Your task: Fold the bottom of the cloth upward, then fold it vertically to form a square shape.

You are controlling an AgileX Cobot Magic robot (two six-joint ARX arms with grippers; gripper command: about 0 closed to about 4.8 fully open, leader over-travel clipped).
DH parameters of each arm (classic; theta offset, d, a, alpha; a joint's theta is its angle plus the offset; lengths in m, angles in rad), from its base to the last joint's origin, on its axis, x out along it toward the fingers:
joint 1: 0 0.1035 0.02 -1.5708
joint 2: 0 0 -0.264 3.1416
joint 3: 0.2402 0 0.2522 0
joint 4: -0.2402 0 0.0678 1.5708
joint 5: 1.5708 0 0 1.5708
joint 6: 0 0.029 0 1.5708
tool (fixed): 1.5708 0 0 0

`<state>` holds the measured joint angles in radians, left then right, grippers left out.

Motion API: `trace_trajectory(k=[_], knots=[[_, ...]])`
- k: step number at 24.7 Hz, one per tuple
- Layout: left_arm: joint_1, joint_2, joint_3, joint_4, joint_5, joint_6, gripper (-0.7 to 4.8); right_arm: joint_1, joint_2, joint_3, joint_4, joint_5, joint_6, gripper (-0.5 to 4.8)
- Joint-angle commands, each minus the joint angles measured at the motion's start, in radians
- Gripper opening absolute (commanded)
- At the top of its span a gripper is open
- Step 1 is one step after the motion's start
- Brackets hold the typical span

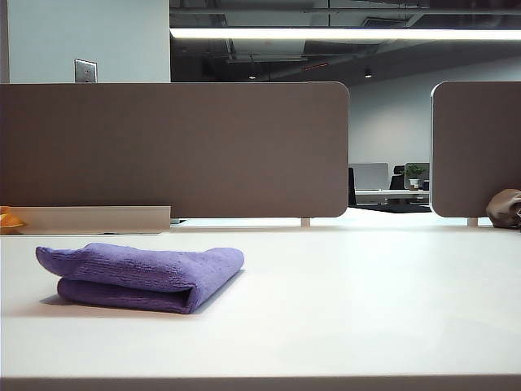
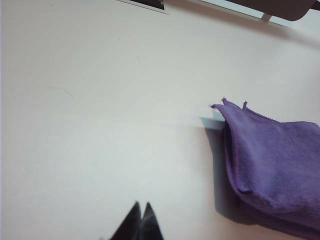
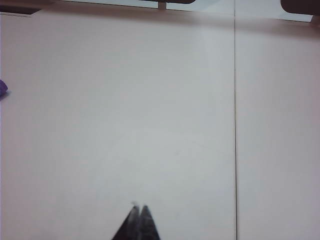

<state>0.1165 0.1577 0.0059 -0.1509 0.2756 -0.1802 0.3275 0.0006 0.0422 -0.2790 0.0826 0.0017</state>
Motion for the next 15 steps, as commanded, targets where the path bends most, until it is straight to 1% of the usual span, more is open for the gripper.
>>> trace_trajectory(k=[1,5,9,10,12,13,15], knots=[[-0.001,0.0,0.002,0.037,0.003,-0.003,-0.04,0.0,0.002,-0.002,-0.001,-0.003,-0.004,-0.06],[-0.001,-0.004,0.002,0.077,0.014,-0.003,-0.04,0.0,0.002,-0.002,-0.001,-0.003,-0.004,-0.06],[-0.001,-0.004,0.002,0.074,0.014,-0.003,-0.04,0.0,0.002,-0.002,-0.002,-0.003,-0.004,-0.06],[0.0,-0.004,0.002,0.068,0.002,0.0,-0.04,0.0,0.002,-0.002,-0.001,-0.003,-0.004,-0.06],[0.0,-0.004,0.002,0.047,-0.01,0.039,-0.04,0.0,0.002,-0.002,-0.001,-0.003,-0.004,-0.06],[0.0,-0.004,0.002,0.04,-0.016,0.072,-0.04,0.0,0.002,-0.002,-0.001,-0.003,-0.004,-0.06],[0.0,-0.004,0.002,0.031,-0.054,0.174,-0.04,0.0,0.002,-0.002,-0.001,-0.003,-0.004,-0.06]])
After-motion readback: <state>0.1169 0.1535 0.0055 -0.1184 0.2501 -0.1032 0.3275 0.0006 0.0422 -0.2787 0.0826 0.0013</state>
